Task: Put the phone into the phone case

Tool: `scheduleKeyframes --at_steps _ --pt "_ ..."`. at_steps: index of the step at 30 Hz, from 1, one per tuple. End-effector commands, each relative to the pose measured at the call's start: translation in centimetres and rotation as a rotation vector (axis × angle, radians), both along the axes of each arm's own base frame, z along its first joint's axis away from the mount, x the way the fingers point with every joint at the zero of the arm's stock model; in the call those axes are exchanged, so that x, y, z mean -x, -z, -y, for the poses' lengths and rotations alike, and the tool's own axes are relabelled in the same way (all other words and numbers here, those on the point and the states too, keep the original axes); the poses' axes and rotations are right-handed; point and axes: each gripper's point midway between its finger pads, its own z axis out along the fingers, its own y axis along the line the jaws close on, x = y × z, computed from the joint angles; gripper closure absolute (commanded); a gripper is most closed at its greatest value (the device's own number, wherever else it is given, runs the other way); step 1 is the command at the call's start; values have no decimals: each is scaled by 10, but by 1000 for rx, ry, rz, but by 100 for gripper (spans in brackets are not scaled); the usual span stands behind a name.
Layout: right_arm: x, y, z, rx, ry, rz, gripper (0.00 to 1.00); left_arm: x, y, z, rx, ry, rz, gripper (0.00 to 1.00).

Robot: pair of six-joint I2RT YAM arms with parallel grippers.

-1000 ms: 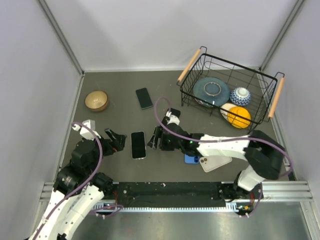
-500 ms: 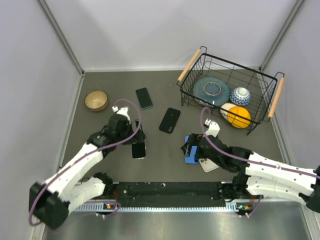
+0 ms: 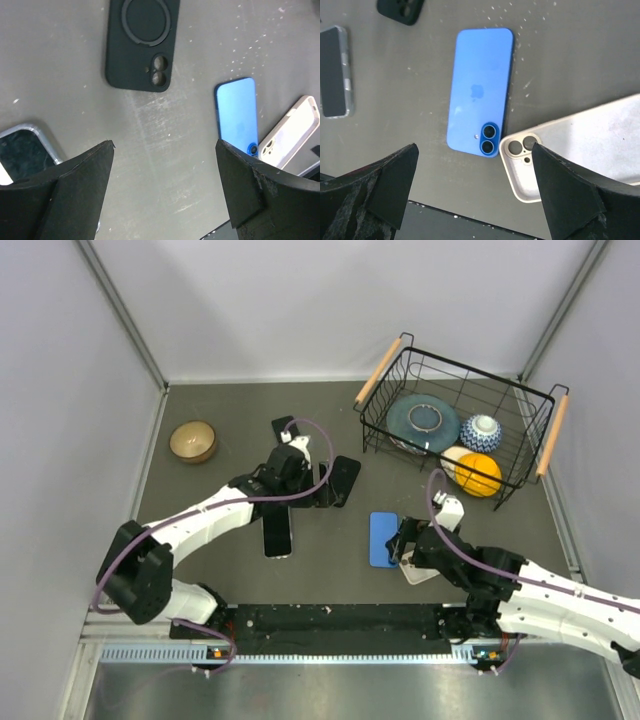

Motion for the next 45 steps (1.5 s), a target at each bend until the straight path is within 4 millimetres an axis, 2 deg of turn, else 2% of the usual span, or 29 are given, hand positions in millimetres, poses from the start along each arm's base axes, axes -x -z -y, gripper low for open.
scheduleKeyframes --at_steps 1,3,5,8,9,10,11,12,14,16,17,22,26,34,40,45 --pt "0 15 7 35 52 -46 6 -10 -24 33 149 62 62 14" --pt "-2 19 8 71 56 -50 6 -11 -21 36 136 51 49 17" --pt "-10 19 8 110 68 -36 5 -14 -15 24 107 -38 8 16" --pt "-27 12 7 156 90 -23 4 -19 -13 -6 106 -173 -21 14" --pt "-31 17 2 192 76 -38 3 -19 -24 -12 142 -187 -8 14" --pt "-38 9 -6 186 71 -32 2 -18 -26 -19 162 -206 -8 13" --pt "-43 8 -10 204 59 -31 1 -18 -19 -33 160 -233 -16 12" --pt "-46 18 -19 233 37 -60 1 -16 -30 -39 185 -238 10 11" --pt "-55 10 -35 226 14 -68 1 -12 -27 -55 176 -263 12 11" --pt "-60 19 -48 261 -11 -106 1 -8 -33 -65 185 -272 29 11" --pt "-61 24 -50 275 -14 -120 1 -4 -29 -73 180 -275 15 11" --pt "-61 52 -61 307 -32 -193 1 4 -36 -91 198 -278 39 11" --pt "-59 72 -54 355 -18 -233 2 9 -40 -96 198 -270 48 11" --pt "-53 83 -45 372 -9 -257 3 14 -39 -95 212 -256 57 12" --pt "-43 94 -39 355 -20 -271 11 17 -38 -97 153 -189 78 15" --pt "-44 97 -37 377 -80 -234 25 23 -49 -84 167 -72 66 20"
